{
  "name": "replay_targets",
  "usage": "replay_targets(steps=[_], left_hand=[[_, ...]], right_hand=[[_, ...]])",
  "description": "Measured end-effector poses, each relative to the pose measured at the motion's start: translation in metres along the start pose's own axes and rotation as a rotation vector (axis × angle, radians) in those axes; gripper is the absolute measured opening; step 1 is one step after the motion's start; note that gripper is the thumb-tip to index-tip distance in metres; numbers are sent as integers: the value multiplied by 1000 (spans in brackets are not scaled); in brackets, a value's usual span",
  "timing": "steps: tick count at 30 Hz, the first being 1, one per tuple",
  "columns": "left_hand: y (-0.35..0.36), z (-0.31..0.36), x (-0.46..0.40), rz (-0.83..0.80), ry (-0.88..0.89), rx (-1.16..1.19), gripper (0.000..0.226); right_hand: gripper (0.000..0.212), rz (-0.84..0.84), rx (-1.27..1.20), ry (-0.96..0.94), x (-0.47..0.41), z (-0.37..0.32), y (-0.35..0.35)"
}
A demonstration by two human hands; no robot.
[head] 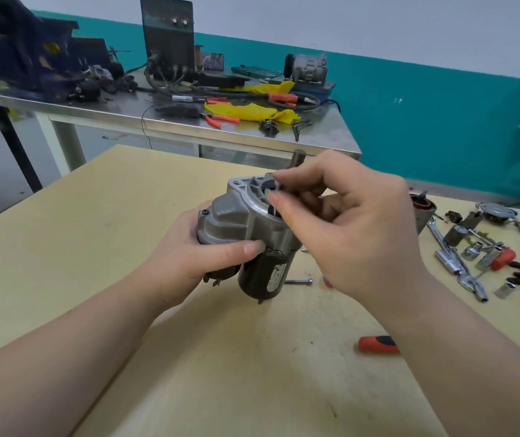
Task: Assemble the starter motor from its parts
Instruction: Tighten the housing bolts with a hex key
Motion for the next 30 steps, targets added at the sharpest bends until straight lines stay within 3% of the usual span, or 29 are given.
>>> replay_targets(steps=[3, 8, 15, 23, 30], left_hand=[[4, 7, 4, 108, 102, -106, 83], [7, 18, 7, 218, 157, -312, 81], [10, 21, 4, 204, 121, -292, 90], [11, 21, 3, 229, 87, -308, 88], [12, 21, 4, 234, 83, -321, 88]], right_hand=[[10, 21, -30, 31, 2, 2, -1], [11, 51, -167, 77, 3, 6, 0], [13, 48, -258, 107, 3, 11, -2], [10, -8, -145, 61, 3, 13, -7], [5, -157, 167, -95, 8, 5, -11]])
Point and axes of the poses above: each hand's wrist, its own x-axis away from the middle knuckle, its own y-axis out of the palm, z = x × y, the point moved 3 cm from there along -x, towards the middle knuckle, and after that the axes turned 15 degrees about -z, right-handed, at the moved point
